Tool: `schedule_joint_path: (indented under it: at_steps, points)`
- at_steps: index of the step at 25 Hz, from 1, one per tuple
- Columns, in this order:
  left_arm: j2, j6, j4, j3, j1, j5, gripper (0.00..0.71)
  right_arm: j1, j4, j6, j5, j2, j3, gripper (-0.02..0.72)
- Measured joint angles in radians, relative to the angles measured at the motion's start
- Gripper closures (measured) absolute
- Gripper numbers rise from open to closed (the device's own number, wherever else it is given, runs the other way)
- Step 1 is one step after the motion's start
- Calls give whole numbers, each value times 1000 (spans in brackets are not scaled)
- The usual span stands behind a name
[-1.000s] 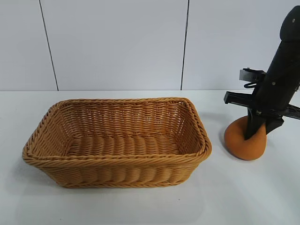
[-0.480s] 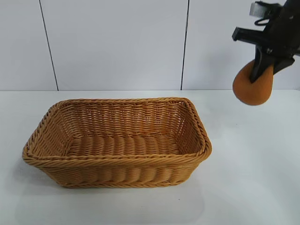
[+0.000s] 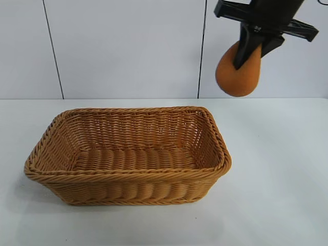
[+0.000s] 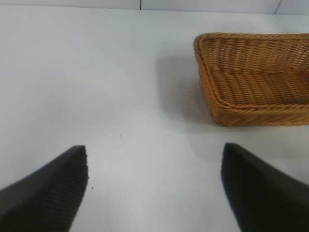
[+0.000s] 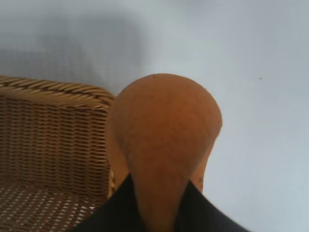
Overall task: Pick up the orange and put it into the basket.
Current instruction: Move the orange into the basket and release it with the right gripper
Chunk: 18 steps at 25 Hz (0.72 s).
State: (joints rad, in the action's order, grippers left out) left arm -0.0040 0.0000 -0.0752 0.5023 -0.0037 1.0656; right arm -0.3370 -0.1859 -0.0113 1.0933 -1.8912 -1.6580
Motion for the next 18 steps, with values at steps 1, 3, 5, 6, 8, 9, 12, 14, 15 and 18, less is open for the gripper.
schedule_joint_path:
  at_steps: [1,3,5,6,8,9,12,14,15,18]
  points:
    - [0,0,0,0,0,0,161,-27,-2,-4,-5,0,0,663]
    - [0,0,0,0,0,0,161,-94,-4,-14,-19,-1,0,663]
    - [0,0,0,0,0,0,161,-154,-5,-22,-47,-5,-1,663]
    - [0,0,0,0,0,0,161,-185,-6,-26,-60,-9,-1,663]
    - [0,0,0,0,0,0,161,-235,-11,-43,-97,-17,-1,663]
    - [0,0,0,0,0,0,161,-257,-11,-51,-111,-24,-2,663]
    - [0,0,0,0,0,0,161,-308,-12,-66,-152,-57,-2,663]
    - [0,0,0,0,0,0,161,-332,-12,-68,-171,-89,-2,663]
    - [0,0,0,0,0,0,161,-340,-12,-69,-184,-110,-2,663]
    - [0,0,0,0,0,0,161,-350,-14,-70,-221,-170,-2,663]
